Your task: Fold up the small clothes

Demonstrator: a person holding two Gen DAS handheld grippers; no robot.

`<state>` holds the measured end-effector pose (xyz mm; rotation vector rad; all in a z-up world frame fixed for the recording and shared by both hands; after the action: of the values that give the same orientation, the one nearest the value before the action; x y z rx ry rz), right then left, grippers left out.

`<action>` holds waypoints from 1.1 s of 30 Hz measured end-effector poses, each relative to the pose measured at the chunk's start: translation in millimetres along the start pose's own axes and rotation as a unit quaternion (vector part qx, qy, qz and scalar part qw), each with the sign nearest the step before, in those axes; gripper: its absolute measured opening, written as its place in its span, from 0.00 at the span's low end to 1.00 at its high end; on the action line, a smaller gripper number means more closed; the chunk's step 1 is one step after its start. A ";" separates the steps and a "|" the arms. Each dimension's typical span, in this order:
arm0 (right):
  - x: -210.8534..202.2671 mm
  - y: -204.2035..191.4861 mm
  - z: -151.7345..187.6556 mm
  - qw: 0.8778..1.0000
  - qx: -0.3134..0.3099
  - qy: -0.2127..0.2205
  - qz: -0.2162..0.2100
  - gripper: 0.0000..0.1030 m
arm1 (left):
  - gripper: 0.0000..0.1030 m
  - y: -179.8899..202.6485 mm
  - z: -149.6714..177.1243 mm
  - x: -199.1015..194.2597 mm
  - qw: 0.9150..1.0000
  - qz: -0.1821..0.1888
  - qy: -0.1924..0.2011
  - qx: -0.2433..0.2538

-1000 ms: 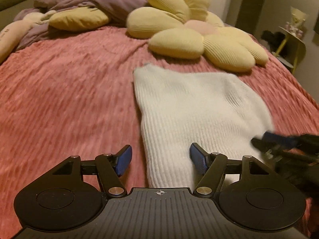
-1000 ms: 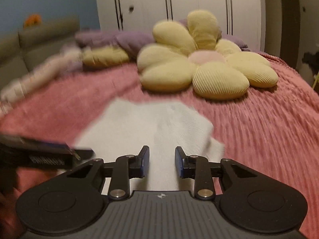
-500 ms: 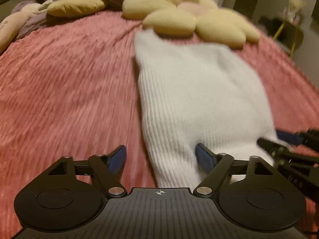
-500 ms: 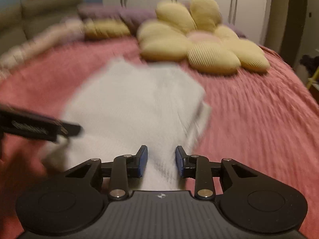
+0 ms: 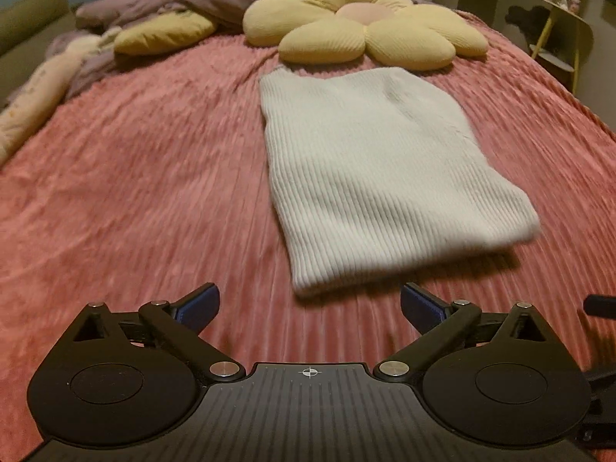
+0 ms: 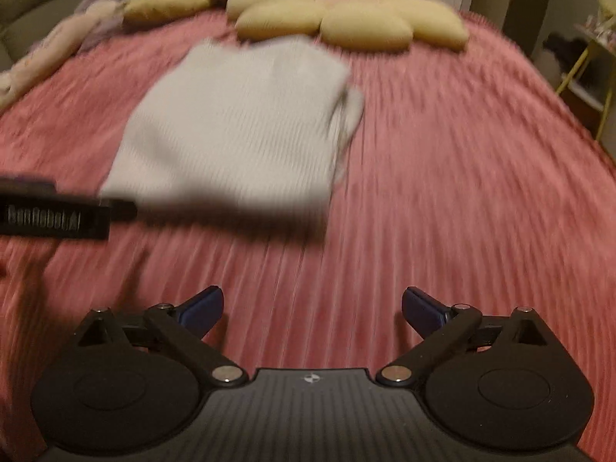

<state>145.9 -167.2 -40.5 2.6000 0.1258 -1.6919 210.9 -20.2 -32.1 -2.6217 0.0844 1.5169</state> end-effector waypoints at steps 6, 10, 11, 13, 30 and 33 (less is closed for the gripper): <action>-35.7 -3.2 8.5 1.000 0.011 0.023 -0.004 0.96 | 1.00 -7.6 8.6 -31.9 0.999 -0.022 0.020 -0.012; -57.6 -9.9 -6.9 0.999 0.012 0.047 0.000 0.96 | 1.00 -13.7 3.4 -44.1 0.999 -0.045 0.027 -0.012; -59.8 -12.2 -12.2 0.999 0.012 0.036 0.000 0.96 | 1.00 -15.1 2.0 -46.3 0.998 -0.047 0.028 -0.012; -59.0 -15.8 -20.5 1.000 0.010 0.011 0.008 0.96 | 1.00 -17.7 0.4 -47.5 0.999 -0.044 0.021 -0.016; -61.7 -19.4 -37.7 0.999 0.029 0.000 0.035 0.96 | 1.00 -22.3 -0.3 -44.0 1.000 0.002 -0.018 -0.026; -65.0 -19.9 -38.3 0.999 0.028 0.004 0.036 0.96 | 1.00 -19.6 -1.4 -43.0 0.999 -0.003 -0.031 -0.022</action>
<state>152.9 -147.5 34.7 2.6171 -0.0143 -1.6837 192.7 -1.2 7.1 -2.6029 0.0380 1.6152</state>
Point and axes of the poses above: each gripper's, at about its wrist camera, not at the fingertips, and x roughly the way its jaws point, y to its right, z to its underside, the point moved 3 cm from there along x, roughly the way its jaws point, and after that the axes turned 7 degrees about -y, right-handed, at the moved point
